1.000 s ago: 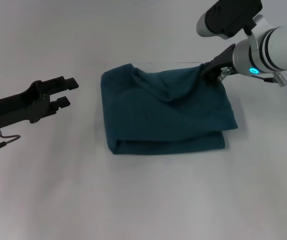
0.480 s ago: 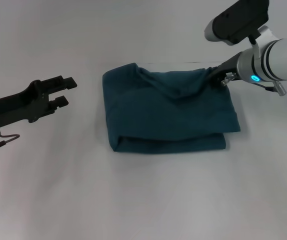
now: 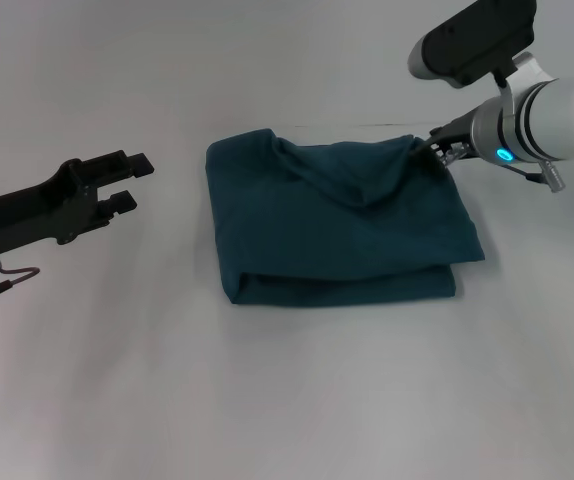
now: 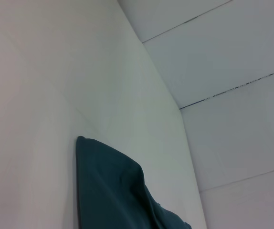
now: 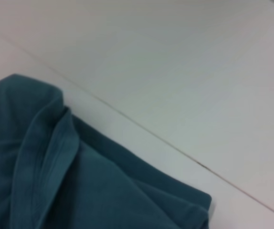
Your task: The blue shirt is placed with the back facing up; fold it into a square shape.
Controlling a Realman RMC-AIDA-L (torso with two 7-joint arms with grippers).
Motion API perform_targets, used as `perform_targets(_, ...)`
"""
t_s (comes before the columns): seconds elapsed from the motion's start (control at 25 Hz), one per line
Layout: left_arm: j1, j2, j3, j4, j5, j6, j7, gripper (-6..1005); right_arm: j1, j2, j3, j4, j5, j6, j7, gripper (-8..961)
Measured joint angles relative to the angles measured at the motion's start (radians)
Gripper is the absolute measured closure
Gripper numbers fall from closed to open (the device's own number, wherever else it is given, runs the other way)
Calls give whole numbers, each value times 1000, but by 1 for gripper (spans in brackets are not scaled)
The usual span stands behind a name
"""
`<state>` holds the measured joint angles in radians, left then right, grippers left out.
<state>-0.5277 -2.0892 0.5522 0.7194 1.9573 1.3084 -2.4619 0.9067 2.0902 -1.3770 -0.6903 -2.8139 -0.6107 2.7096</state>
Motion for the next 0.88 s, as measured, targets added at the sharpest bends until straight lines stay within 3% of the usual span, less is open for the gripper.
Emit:
perform_targets(0.24, 1, 0, 0, -2, 0, 0, 0, 320, -1, -1, 57, 4, 1, 40, 56, 595)
perform_targets(0.44, 0, 2, -5, -7, 0, 0, 0, 320, -8, -1, 93, -27, 10, -12, 41, 500)
perform_targets(0.88, 0, 3, -20, -10, -2, 0, 7, 319, -21, -6, 273, -71, 48, -96, -28, 499)
